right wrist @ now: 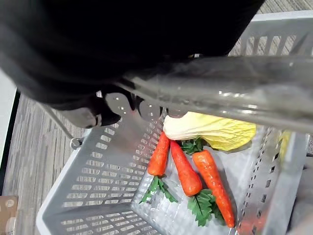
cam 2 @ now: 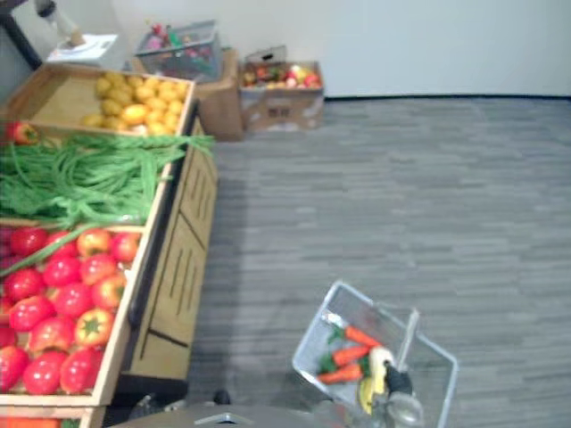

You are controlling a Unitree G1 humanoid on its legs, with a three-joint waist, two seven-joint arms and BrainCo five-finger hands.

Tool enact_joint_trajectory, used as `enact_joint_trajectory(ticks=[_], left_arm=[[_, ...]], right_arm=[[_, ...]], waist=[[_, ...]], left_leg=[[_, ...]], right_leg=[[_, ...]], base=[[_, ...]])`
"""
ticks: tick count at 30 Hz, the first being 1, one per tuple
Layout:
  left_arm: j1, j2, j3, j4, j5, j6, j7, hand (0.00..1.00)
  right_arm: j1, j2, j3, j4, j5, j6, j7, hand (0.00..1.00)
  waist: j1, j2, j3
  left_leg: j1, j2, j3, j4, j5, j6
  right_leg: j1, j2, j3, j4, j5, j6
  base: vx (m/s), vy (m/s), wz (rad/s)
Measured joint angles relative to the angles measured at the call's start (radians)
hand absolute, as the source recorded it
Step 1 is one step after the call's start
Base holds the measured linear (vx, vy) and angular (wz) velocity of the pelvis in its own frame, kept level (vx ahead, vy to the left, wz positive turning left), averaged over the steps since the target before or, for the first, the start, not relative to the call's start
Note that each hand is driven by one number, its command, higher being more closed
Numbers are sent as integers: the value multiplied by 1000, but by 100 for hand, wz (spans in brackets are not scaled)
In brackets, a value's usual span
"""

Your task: Pick vegetable in the basket

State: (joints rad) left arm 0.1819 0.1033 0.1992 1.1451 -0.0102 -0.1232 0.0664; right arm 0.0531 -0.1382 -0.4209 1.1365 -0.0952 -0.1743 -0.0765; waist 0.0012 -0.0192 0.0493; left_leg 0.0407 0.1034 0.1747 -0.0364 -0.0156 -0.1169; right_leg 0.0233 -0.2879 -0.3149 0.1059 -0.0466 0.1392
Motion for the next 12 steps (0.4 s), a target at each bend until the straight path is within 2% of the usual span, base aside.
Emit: enact_joint_trajectory(ticks=[3,5,8,12], left_arm=[[2,0,0,9,-49,0,0,0],[2,-1,-2,20,-89,0,-2,0],[2,-4,-6,43,-132,-1,-9,0],[1,5,-6,58,-145,-4,-30,0]], right_arm=[[0,1,10,0,31,-3,9,100],[1,18,16,2,62,-5,22,100],[8,22,17,2,65,-10,23,100],[8,32,16,18,75,-11,22,100]], waist=[[2,-1,0],[1,-8,3],[2,-2,-5],[1,-12,-15]], left_leg=[[15,2,5,-12,0,-1],[19,4,11,-21,1,-3],[38,11,25,-47,9,-8],[42,17,33,-58,11,-12]], right_leg=[[0,2,23,10,-20,0],[-7,8,46,0,-35,15],[1,19,54,-23,-26,29],[9,30,59,-56,-14,46]], base=[[-2,-18,-4],[-34,-41,-17],[-8,-27,-13],[19,-11,-8]])
